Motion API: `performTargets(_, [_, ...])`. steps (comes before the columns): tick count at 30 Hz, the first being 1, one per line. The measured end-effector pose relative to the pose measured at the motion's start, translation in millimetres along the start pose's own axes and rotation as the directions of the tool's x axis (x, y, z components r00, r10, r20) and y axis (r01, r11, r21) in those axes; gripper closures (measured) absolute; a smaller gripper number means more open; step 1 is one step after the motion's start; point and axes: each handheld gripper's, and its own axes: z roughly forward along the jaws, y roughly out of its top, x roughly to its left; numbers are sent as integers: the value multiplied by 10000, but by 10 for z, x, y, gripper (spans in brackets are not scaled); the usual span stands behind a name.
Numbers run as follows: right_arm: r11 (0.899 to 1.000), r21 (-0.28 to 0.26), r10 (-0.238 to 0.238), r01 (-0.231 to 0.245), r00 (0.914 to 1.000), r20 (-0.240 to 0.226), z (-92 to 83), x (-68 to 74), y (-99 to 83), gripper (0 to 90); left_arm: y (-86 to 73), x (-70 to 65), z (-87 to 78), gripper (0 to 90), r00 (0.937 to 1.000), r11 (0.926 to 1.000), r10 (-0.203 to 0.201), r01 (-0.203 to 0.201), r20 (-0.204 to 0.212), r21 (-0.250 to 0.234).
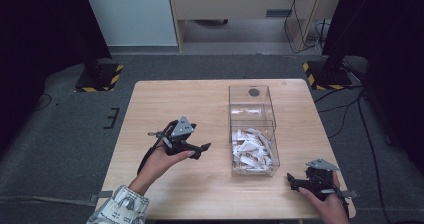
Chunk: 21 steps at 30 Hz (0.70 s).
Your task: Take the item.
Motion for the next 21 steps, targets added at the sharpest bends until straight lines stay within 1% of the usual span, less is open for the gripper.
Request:
performTargets(2, [10000, -1, 6, -6, 10000, -5, 0, 0, 0, 8, 34, -3, 26, 121, 10000, 10000, -11, 11, 30, -22])
performTargets(3, [10000, -2, -5, 5, 10000, -1, 0, 0, 0, 8, 61, -2, 52, 121, 10000, 10000, 46, -47, 66, 24])
performTargets(5, [10000, -1, 3, -3, 10000, -4, 0, 0, 0, 9, 76, -3, 62, 122, 9999, 10000, 76, -77, 67, 42])
performTargets(11, [10000, -17, 9, -9, 10000, 9, 2, 1, 0, 9, 186, -24, 87, 124, 9997, 9998, 200, -199, 106, -53])
performTargets(13, [10000, 1, 8, -8, 10000, -2, 0, 1, 0, 9, 216, -30, 93, 131, 9995, 9995, 298, -297, 93, -50])
performTargets(21, [10000, -15, 7, -7, 10000, 8, 2, 1, 0, 8, 302, -70, 137, 132, 9990, 9993, 363, -362, 241, -67])
